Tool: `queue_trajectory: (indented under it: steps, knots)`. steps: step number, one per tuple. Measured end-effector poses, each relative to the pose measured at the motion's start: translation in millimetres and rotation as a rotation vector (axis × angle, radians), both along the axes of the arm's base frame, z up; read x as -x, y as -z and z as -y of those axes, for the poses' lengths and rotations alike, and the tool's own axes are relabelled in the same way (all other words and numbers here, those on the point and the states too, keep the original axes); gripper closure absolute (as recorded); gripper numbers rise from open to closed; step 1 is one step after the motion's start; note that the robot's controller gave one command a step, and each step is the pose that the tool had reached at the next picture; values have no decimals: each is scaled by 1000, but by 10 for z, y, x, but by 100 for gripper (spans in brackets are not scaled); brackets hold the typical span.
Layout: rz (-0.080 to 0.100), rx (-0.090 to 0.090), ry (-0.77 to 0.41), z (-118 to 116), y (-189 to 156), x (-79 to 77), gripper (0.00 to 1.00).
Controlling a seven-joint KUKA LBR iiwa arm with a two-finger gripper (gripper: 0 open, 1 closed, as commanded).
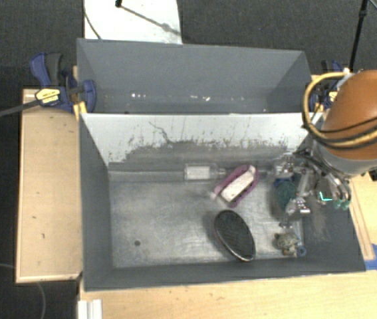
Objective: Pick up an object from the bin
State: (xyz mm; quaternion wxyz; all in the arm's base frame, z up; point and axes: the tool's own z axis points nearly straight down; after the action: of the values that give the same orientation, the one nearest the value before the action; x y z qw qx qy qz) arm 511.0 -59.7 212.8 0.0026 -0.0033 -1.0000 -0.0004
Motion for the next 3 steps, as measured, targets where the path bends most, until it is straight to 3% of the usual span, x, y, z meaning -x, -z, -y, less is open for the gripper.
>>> queue_trajectory:
  steps: [1,2,3]
  knots:
    - [15,1,-284,-289,1417,184,0]
    - [16,-2,-308,-1079,1408,173,0]
    - [17,1,-419,-1320,1402,240,0]
